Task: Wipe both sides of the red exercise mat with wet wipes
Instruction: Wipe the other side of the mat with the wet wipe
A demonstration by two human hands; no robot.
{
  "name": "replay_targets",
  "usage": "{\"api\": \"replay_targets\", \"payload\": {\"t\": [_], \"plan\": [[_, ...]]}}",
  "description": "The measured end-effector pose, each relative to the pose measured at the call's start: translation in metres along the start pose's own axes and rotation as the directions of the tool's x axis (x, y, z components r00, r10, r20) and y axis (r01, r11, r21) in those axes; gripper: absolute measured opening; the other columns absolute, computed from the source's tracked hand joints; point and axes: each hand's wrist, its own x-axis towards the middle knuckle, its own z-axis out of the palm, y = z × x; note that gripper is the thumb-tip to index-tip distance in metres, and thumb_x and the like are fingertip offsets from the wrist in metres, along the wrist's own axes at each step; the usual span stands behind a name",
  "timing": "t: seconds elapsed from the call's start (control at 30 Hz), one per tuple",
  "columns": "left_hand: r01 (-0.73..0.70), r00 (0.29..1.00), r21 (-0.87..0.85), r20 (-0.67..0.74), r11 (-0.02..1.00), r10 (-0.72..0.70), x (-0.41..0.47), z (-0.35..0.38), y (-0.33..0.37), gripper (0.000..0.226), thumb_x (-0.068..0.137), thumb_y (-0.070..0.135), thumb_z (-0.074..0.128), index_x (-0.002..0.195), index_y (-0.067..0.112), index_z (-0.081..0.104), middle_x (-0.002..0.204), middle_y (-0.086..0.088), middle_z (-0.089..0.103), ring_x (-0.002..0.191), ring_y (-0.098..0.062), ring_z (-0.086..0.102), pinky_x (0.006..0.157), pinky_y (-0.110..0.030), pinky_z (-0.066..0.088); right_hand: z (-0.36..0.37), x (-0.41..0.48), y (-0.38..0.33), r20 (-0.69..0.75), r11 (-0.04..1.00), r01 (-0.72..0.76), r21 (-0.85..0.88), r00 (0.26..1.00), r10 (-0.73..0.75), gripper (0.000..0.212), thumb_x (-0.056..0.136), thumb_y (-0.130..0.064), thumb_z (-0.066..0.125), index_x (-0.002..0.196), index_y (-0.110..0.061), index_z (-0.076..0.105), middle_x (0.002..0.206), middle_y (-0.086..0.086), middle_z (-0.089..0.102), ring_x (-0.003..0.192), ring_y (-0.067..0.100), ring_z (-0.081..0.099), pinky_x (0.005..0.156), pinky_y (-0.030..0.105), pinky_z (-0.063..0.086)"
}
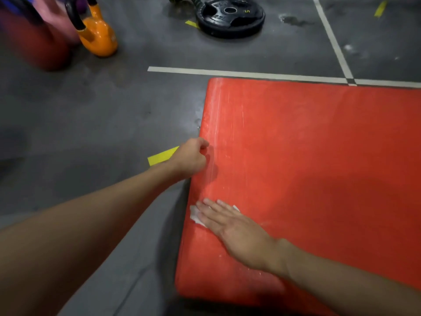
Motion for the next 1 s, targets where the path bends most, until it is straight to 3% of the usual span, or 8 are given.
{"api": "replay_targets", "payload": {"t": [0.27,0.33,0.4,0.47,0.53,0.7,0.77,1.0], "plan": [[-0.169,0.979,0.141,0.137,0.976,0.15,-0.03,0.005,0.0,0.04,0.086,0.0,0.044,0.12,0.005,0.063,0.118,-0.012,0.067,0.111,-0.027,0.061,0.088,-0.025,0.044,0.014,-0.059,-0.015,0.227,0.903,0.345,-0.255,0.93,-0.291,0.064,0.092,-0.026,0.036,0.155,-0.025,0.025,0.164,-0.004,0.019,0.152,0.013,0.009,0.124,0.037,0.001],[-0.23,0.965,0.168,0.171,0.959,0.201,-0.033,0.01,-0.002,0.033,0.085,-0.001,0.045,0.11,0.001,0.067,0.112,-0.016,0.069,0.107,-0.031,0.062,0.087,-0.03,0.047,0.001,-0.044,0.006,0.132,0.931,0.184,-0.314,0.98,-0.149,0.065,0.096,-0.035,0.033,0.158,-0.028,0.016,0.165,-0.007,0.013,0.152,0.013,0.008,0.123,0.04,0.0],[-0.268,0.954,0.212,0.196,0.94,0.228,-0.033,0.012,-0.005,0.033,0.084,-0.003,0.044,0.108,-0.002,0.067,0.114,-0.021,0.065,0.109,-0.034,0.059,0.093,-0.038,0.045,-0.019,-0.024,0.04,-0.102,0.923,-0.192,-0.333,0.981,0.167,0.062,0.101,-0.039,0.024,0.159,-0.027,0.005,0.166,-0.007,0.004,0.153,0.016,0.004,0.123,0.043,0.0],[-0.292,0.947,0.269,0.217,0.918,0.238,-0.031,0.013,-0.008,0.038,0.082,-0.005,0.044,0.114,0.0,0.065,0.12,-0.021,0.059,0.116,-0.033,0.054,0.1,-0.037,0.04,-0.038,-0.015,0.074,-0.248,0.797,-0.548,-0.253,0.833,0.494,0.062,0.103,-0.04,0.019,0.159,-0.025,-0.003,0.166,-0.005,-0.003,0.153,0.018,-0.003,0.123,0.046,-0.003],[-0.304,0.945,0.329,0.222,0.894,0.24,-0.027,0.013,-0.01,0.044,0.083,-0.001,0.044,0.122,0.007,0.062,0.125,-0.015,0.055,0.12,-0.032,0.051,0.103,-0.039,0.038,-0.04,-0.012,0.084,-0.281,0.716,-0.681,-0.154,0.724,0.629,0.062,0.103,-0.041,0.015,0.159,-0.021,-0.004,0.167,-0.003,-0.004,0.153,0.019,-0.006,0.122,0.049,-0.004],[-0.344,0.939,0.409,0.149,0.845,0.31,-0.01,0.021,0.003,0.048,0.086,0.01,0.046,0.133,0.014,0.054,0.147,-0.009,0.04,0.138,-0.027,0.035,0.113,-0.041,0.031,-0.012,-0.02,0.04,-0.149,0.905,-0.318,-0.283,0.947,0.286,0.063,0.102,-0.045,0.018,0.158,-0.017,0.015,0.166,0.0,0.011,0.153,0.017,0.005,0.122,0.046,0.001],[-0.398,0.917,0.36,0.169,0.844,0.36,-0.003,0.031,0.012,0.053,0.083,0.005,0.046,0.135,0.01,0.051,0.152,-0.01,0.035,0.142,-0.025,0.031,0.116,-0.039,0.027,-0.023,-0.028,0.063,-0.121,0.894,-0.326,-0.307,0.945,0.303,0.063,0.101,-0.045,0.014,0.159,-0.02,0.008,0.166,-0.003,0.004,0.153,0.016,0.001,0.122,0.047,-0.002],[-0.555,0.83,0.338,0.277,0.76,0.484,0.017,0.065,0.055,0.054,0.085,0.018,0.059,0.137,0.007,0.049,0.149,-0.015,0.038,0.14,-0.028,0.034,0.115,-0.033,0.027,-0.053,-0.1,0.158,-0.329,0.54,-0.838,-0.082,0.534,0.779,0.062,0.102,-0.042,0.019,0.159,-0.024,0.001,0.167,-0.005,0.0,0.153,0.019,0.0,0.12,0.053,0.003]]}}
